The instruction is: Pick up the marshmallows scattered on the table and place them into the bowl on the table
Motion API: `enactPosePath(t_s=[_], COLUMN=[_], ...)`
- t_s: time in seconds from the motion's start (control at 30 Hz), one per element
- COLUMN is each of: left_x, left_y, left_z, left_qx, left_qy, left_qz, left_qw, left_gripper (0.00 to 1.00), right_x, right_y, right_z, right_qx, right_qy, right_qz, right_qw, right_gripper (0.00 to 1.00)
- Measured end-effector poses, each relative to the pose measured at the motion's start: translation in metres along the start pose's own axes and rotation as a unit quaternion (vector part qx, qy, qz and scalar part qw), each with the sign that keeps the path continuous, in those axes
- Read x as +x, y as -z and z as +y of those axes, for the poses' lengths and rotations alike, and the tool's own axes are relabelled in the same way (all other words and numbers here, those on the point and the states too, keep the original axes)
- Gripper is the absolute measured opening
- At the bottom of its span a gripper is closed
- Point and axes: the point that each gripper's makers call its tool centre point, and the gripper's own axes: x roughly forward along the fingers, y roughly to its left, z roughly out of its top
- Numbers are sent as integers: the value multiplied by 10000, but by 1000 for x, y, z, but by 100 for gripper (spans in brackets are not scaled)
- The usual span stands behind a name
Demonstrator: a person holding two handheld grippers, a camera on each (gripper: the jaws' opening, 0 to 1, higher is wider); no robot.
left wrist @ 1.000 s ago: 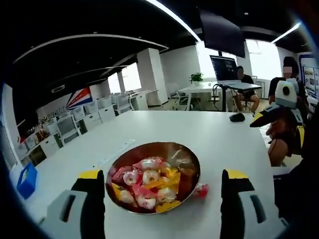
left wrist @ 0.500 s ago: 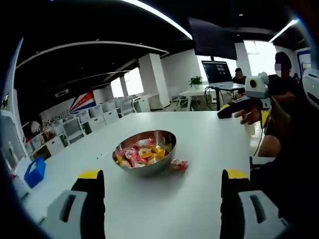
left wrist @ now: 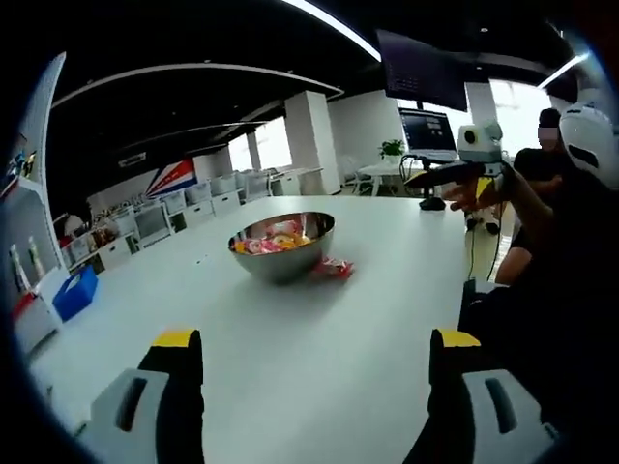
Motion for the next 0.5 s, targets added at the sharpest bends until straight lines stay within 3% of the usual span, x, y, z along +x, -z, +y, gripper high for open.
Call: enactPosePath(t_s=[0.2,0.5], left_x=[-4,-1], left_y=[15,11], left_z=[5,-3], left_qx=[-168,-109], left_qy=[-66,-48], left_qz=[101,92], left_qw=[9998,9999], left_gripper=[95,95], right_x=[1,2], right_y=[0,3], right_z=[2,-1], right_qx=[-16,-52], right_qy=[-10,79], right_qz=[29,98], right_qw=[10000,9999], right_gripper=[81,81])
